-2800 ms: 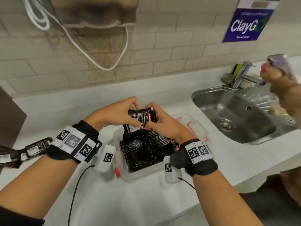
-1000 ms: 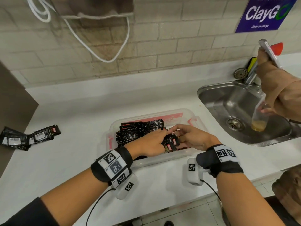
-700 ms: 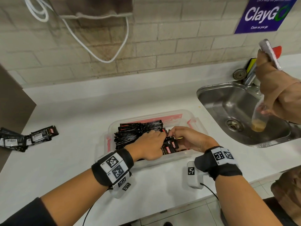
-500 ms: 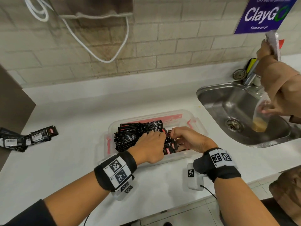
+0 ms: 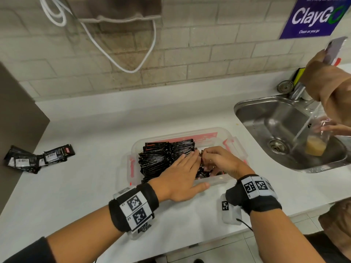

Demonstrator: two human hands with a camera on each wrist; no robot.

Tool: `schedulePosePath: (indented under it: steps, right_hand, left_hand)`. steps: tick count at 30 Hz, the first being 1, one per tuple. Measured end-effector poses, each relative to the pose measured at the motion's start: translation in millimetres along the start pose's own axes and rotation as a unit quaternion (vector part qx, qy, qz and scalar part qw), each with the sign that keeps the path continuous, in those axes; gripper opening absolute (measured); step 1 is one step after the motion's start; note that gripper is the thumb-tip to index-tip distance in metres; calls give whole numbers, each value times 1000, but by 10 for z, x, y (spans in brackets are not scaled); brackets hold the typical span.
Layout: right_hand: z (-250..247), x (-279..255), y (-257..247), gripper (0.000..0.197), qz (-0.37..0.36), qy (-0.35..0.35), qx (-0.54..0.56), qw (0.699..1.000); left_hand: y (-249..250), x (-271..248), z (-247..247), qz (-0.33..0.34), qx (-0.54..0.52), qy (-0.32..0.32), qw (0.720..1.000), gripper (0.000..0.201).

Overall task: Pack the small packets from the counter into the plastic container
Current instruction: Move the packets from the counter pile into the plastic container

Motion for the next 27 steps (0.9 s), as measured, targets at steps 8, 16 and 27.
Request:
schedulePosePath:
  steps: [8,16,27]
  right_hand:
    - [-11,70,31,19,-24,87,-82,993]
    - [-42,96,58,26,-2,117,-87,989]
    - [-73,167,50,27,-39,166,-123,978]
  left_hand:
    - [25,28,-52,-14,-41,25,999,73]
    - [81,2,85,-6,-5,-5,1000,76]
    - [117,184,106,-83,-15,82,993,66]
Point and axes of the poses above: each hand's wrist, its own x-axis towards the middle knuckle, its own z-axis out of the palm, y = z × x, the point moved 7 cm from there along x, towards the middle knuckle, and after that the axes turned 15 degrees about y, right-handed, at the moved point
